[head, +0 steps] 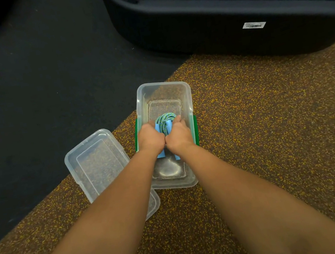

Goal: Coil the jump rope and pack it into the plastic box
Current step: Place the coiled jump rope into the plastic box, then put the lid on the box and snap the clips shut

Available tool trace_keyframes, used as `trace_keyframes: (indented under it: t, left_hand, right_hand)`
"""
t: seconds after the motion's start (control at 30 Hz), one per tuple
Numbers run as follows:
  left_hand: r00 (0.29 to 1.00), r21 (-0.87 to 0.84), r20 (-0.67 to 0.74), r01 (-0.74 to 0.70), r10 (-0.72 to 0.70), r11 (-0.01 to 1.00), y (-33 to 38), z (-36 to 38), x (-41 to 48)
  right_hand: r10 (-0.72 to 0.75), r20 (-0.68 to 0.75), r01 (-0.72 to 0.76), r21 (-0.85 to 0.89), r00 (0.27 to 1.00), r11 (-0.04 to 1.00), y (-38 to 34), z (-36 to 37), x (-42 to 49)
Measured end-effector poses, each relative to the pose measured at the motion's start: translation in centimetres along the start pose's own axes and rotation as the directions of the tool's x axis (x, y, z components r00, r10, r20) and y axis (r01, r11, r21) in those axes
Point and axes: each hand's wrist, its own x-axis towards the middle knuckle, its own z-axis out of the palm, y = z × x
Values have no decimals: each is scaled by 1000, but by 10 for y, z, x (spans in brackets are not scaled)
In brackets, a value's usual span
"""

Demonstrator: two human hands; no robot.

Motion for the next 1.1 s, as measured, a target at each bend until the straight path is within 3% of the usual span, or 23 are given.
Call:
trace_keyframes:
  t: [0.4, 0.57, 0.77, 0.93, 1.1]
  left_hand:
    - [989, -141, -103, -116, 102, 983, -1, -21, -16]
    - [975, -237, -201, -145, 98, 961, -20, -49, -25]
    - [954, -316, -297, -61, -38, 947, -61, -83, -35]
    - [934, -345, -304, 74, -186, 936, -89, -103, -42]
    - [914, -308, -281, 202, -292, 930, -104, -110, -48]
  right_hand:
    - [-49, -107, 57, 74, 993, 996, -11, -1, -24]
    - [-199, -143, 213, 98, 970, 972, -24, 4, -52]
    - [-389, -114, 400, 98, 914, 911, -38, 29, -95]
    - [-518, 30, 517, 29, 855, 856, -40, 55, -120]
    - [-487, 269, 524, -83, 831, 848, -38, 76, -130]
